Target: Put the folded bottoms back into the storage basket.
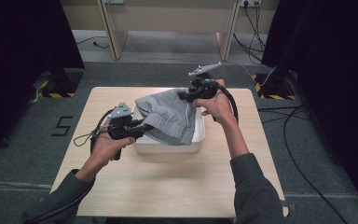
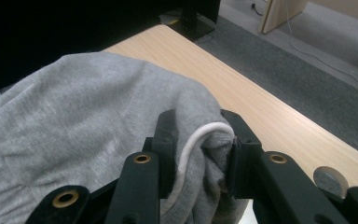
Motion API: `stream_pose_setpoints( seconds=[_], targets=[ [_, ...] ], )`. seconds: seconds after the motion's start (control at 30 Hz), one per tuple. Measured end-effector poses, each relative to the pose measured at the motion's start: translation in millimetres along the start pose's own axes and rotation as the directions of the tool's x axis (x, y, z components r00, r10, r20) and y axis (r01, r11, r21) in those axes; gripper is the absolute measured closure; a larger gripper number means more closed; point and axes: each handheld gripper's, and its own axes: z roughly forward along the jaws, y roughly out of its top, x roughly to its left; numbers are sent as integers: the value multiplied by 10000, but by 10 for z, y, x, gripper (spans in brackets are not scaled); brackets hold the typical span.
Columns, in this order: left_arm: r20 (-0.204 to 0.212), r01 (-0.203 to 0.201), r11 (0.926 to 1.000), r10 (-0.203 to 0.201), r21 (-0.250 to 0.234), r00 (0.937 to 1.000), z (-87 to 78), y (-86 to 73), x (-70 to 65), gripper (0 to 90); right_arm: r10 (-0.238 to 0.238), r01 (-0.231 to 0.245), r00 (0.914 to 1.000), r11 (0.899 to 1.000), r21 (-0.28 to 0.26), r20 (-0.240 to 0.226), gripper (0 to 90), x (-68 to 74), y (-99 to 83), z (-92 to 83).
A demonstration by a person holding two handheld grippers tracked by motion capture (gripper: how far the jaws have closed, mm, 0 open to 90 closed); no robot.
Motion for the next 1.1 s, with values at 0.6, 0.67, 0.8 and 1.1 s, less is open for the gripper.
stream_pose_setpoints(
  seconds=[0.6,0.67,0.8,1.1],
  targets=[
    [-275,688,9944,-668,800,9974,422,-219,263,735,610,-631,9978,9940,895,263,703,-321,-196,566],
    [-317,698,9932,-671,929,9972,445,-252,288,735,701,-722,9972,9929,946,259,703,-333,-228,590],
    [-287,748,9905,-720,1154,9970,484,-306,316,734,737,-767,9967,9919,1014,329,703,-355,-302,641],
    [-400,804,9824,-747,1687,9964,581,-419,380,732,867,-935,9948,9858,1395,542,702,-385,-453,823]
  ],
)
